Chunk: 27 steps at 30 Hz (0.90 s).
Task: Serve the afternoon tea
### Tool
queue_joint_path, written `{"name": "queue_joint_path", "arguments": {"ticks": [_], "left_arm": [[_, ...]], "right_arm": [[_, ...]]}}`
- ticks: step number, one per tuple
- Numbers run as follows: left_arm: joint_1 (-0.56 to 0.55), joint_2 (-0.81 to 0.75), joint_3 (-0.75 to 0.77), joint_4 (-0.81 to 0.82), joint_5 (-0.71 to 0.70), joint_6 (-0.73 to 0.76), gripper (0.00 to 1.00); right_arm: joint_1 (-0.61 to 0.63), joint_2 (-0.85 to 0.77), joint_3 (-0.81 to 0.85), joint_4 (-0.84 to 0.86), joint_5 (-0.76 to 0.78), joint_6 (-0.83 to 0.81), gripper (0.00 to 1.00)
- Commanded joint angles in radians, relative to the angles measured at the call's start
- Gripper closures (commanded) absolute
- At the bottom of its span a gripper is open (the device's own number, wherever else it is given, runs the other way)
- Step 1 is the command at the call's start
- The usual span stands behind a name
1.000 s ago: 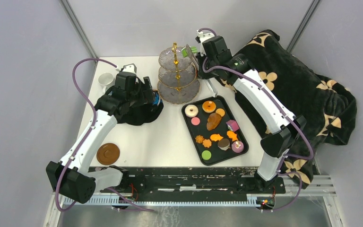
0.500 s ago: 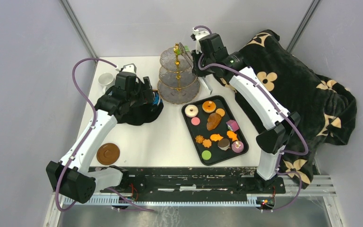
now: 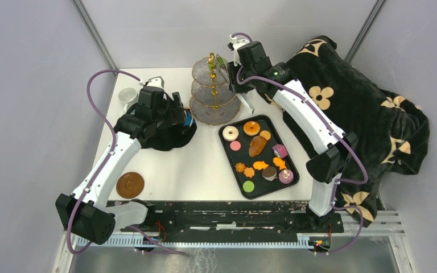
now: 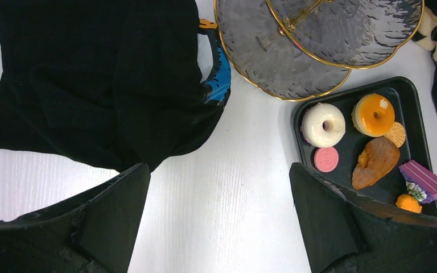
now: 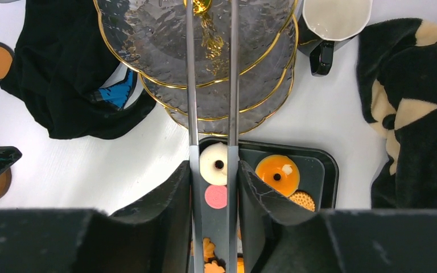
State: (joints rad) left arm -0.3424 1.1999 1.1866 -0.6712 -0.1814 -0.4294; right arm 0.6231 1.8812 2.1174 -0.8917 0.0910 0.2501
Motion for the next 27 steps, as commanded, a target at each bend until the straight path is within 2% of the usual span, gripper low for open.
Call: {"name": "queue_joint_path", "arguments": {"ticks": [1, 3, 19, 24, 27], "left_arm": [[0.005, -0.011, 0.032, 0.026, -0.007, 0.036, 0.01], [0.005, -0.015, 0.028, 0.027, -0.006, 0.035, 0.01], [0.005, -0.038, 0.014, 0.023, 0.018, 0.023, 0.01], [0.005, -0.057, 0.018, 0.019, 0.019, 0.021, 0.01], [0.005, -0.064, 0.016, 0.016, 0.022, 0.019, 0.01]], "right_arm": [[0.000, -0.043, 0.039, 0.043, 0.001, 0.009, 0.60], [-0.002, -0.051, 0.034, 0.043, 0.003, 0.011, 0.56], [-0.002, -0.168, -0.035, 0.068, 0.035, 0.022, 0.50], [-0.001, -0.211, -0.066, 0.076, 0.044, 0.031, 0.52], [-0.002, -0.264, -0.111, 0.078, 0.054, 0.035, 0.58]]}}
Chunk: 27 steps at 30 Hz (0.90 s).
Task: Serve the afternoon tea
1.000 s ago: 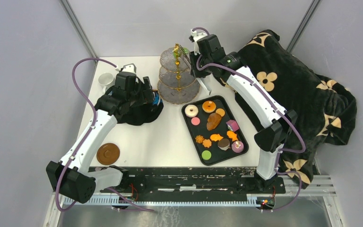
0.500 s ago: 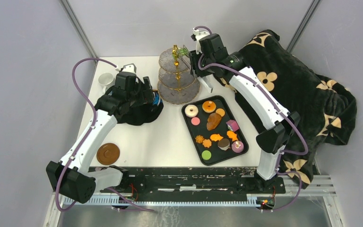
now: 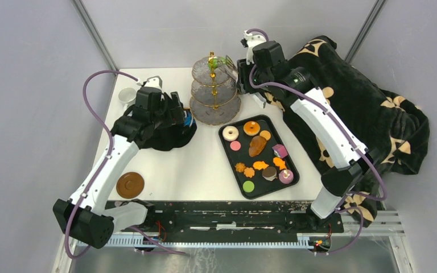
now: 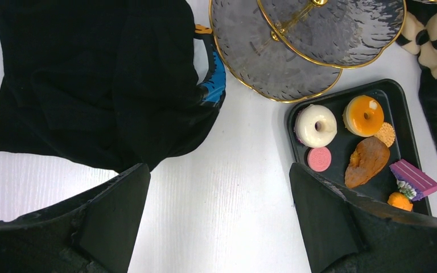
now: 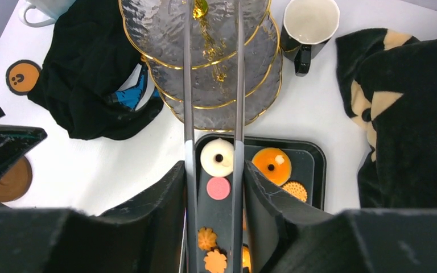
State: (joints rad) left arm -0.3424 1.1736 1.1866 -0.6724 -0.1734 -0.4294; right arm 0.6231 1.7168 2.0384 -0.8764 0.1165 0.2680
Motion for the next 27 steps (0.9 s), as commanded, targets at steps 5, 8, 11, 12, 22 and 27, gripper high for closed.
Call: {"name": "queue_joint_path", "arguments": {"ticks": [5, 8, 11, 12, 22, 27], "left_arm": [[0.006, -0.048, 0.019, 0.015, 0.017, 0.023, 0.01], [0.005, -0.054, 0.022, 0.008, 0.009, 0.032, 0.01], [0.006, -0.052, 0.025, 0.004, 0.005, 0.034, 0.01], [0.004, -0.052, 0.025, 0.005, 0.007, 0.034, 0.01], [0.005, -0.053, 0.014, 0.019, 0.035, 0.008, 0.01], [0.005, -0.055, 0.001, 0.020, 0.040, 0.006, 0.01]], "right_arm": [[-0.002, -0.255, -0.205, 0.057, 0.047, 0.031, 0.74], [-0.002, -0.368, -0.340, 0.030, 0.067, 0.048, 0.79], [-0.002, -0.469, -0.470, -0.008, 0.090, 0.075, 0.82], [-0.001, -0.496, -0.509, -0.020, 0.093, 0.087, 0.83], [-0.002, -0.571, -0.827, -0.049, -0.025, 0.182, 0.72], [-0.002, -0.516, -0.842, -0.089, -0.017, 0.160, 0.67]]}}
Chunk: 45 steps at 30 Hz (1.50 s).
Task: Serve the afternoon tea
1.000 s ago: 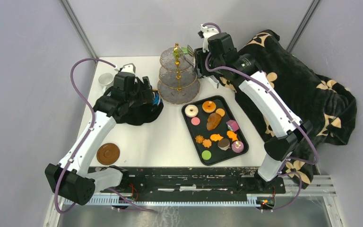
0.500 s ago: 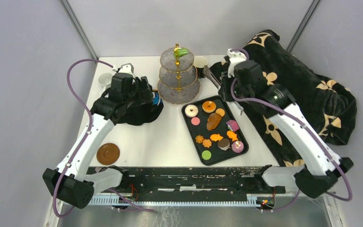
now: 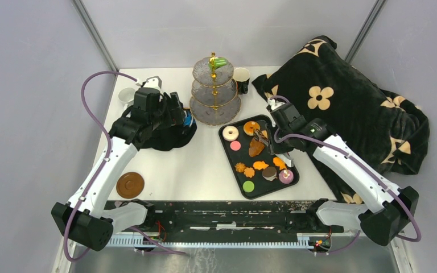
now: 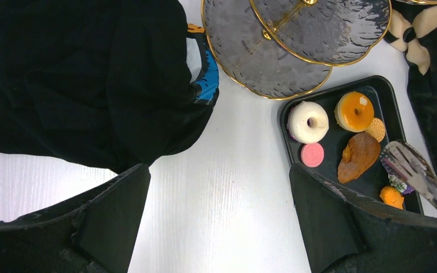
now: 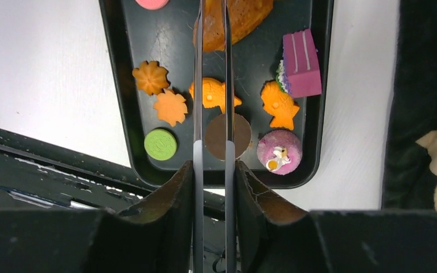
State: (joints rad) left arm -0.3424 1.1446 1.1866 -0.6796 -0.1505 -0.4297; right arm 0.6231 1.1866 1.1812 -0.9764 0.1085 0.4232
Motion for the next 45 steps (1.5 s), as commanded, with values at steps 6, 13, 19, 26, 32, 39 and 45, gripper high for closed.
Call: {"name": "queue_joint_path", "arguments": {"ticks": [6, 13, 19, 26, 32, 39, 45], "left_arm": [[0.005, -0.021, -0.006, 0.031, 0.014, 0.004, 0.01], [0.005, -0.012, -0.012, 0.038, 0.017, 0.006, 0.01], [0.005, -0.005, -0.006, 0.038, 0.017, 0.011, 0.01], [0.005, -0.003, -0.010, 0.040, 0.018, 0.007, 0.00], [0.005, -0.015, -0.017, 0.038, 0.014, 0.007, 0.01], [0.005, -0.017, -0.024, 0.040, 0.020, 0.005, 0.00], [0.004, -0.024, -0.026, 0.038, 0.017, 0.006, 0.01]], "right_arm": [[-0.001, 0.028, -0.016, -0.001, 0.023, 0.040, 0.61], [-0.002, 0.025, -0.070, 0.053, 0.040, 0.135, 0.54], [-0.002, 0.019, -0.115, 0.102, 0.065, 0.186, 0.51], [-0.001, 0.036, -0.118, 0.129, 0.091, 0.190, 0.51], [-0.002, 0.033, -0.120, 0.122, 0.086, 0.183, 0.65], [-0.001, 0.011, -0.127, 0.104, 0.080, 0.175, 0.74], [-0.001, -0.020, -0.135, 0.107, 0.082, 0.180, 0.99]]}}
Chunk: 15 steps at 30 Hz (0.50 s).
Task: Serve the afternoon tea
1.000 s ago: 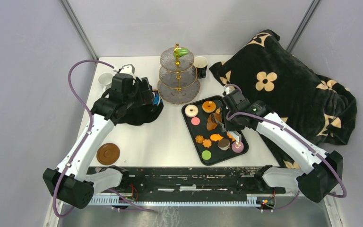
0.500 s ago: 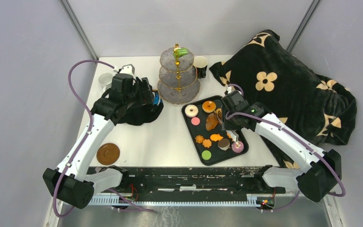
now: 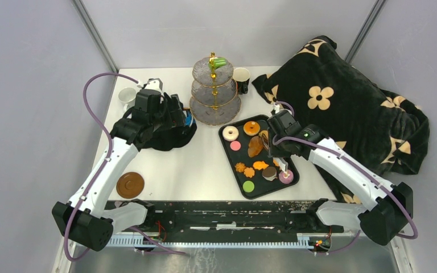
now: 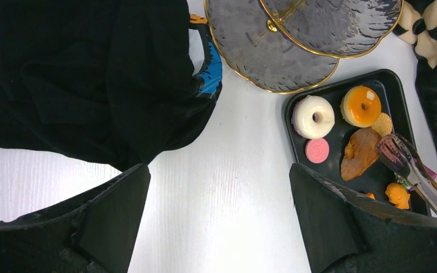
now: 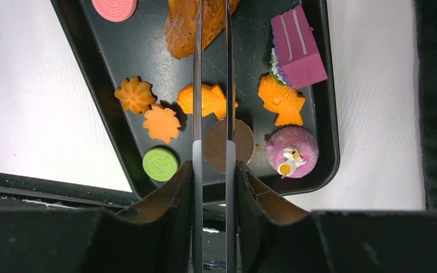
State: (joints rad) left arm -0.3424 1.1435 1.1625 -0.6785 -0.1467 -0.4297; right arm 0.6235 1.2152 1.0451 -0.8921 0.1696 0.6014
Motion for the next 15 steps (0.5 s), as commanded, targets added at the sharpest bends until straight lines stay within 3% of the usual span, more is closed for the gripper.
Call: {"name": "queue_joint_path", "arguments": {"ticks": [1, 12, 15], "left_arm": [[0.005, -0.024, -0.002, 0.037, 0.013, 0.007, 0.01], [0.005, -0.027, -0.004, 0.039, 0.014, 0.005, 0.01], [0.005, -0.023, -0.003, 0.040, 0.017, 0.005, 0.00]], "right_arm": [[-0.002, -0.055, 0.004, 0.019, 0.023, 0.003, 0.99], [-0.002, -0.116, 0.020, -0.037, 0.056, 0.017, 0.99], [-0.001, -0.129, -0.021, -0.028, 0.043, 0.047, 0.77]]}}
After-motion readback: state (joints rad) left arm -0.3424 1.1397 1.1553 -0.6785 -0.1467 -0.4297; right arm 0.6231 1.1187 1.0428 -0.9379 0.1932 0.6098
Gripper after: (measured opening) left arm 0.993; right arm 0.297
